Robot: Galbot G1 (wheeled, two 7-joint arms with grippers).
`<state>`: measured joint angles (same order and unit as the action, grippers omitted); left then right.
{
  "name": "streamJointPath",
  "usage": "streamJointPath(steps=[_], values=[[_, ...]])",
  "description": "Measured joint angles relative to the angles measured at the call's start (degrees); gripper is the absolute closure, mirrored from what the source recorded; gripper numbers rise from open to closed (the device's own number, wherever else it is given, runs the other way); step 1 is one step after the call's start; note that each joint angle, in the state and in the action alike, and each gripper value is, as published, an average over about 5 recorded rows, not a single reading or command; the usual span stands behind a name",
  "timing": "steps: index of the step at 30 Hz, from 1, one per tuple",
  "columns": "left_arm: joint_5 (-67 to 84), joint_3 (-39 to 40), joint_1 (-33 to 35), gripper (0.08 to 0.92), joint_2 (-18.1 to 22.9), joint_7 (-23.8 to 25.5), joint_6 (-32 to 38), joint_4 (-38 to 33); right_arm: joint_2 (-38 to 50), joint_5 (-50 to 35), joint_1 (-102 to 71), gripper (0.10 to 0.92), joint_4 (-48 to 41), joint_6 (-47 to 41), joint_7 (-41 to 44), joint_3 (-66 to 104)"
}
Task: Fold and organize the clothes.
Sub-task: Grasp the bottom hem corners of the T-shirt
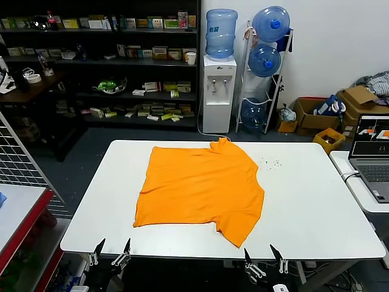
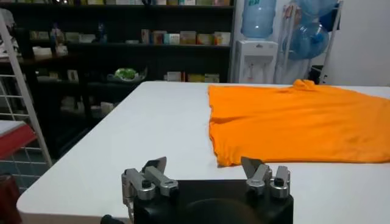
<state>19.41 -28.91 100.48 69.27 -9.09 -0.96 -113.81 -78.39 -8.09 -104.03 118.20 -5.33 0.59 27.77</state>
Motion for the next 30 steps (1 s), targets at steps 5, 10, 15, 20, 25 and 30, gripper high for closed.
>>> streamJointPath(steps=[5,10,15,20,25,30], values=[[0.54,0.16,-0.32,0.177,-0.15,0.04,-0.02,-0.32,-0.18,-0.22,0.45,0.203,-0.07,-0.03,-0.33,-0.15],[1.78,1.00,-1.89,0.177,-0.69,0.12,-0.86,-0.19,-0.59,-0.67,2.18,0.203,-0.70,-1.00,-1.24,-0.58],[3.31,2.72,-5.89,0.177,-0.87,-0.02,-2.96,1.68,-1.20,-1.19,6.30,0.203,-2.68,-3.29,-2.46,-1.46],[5.18,4.87,-11.24,0.177,-1.53,-0.37,-6.08,4.74,-1.89,-1.51,11.54,0.203,-6.04,-6.24,-3.80,-2.90],[6.72,5.86,-14.78,0.177,-2.40,-0.43,-8.75,7.00,-2.60,-1.33,14.85,0.203,-9.06,-8.44,-4.79,-4.45],[7.66,6.94,-16.92,0.198,-2.61,-0.49,-10.51,9.03,-2.87,-1.21,16.62,0.208,-11.00,-9.86,-5.44,-5.45]])
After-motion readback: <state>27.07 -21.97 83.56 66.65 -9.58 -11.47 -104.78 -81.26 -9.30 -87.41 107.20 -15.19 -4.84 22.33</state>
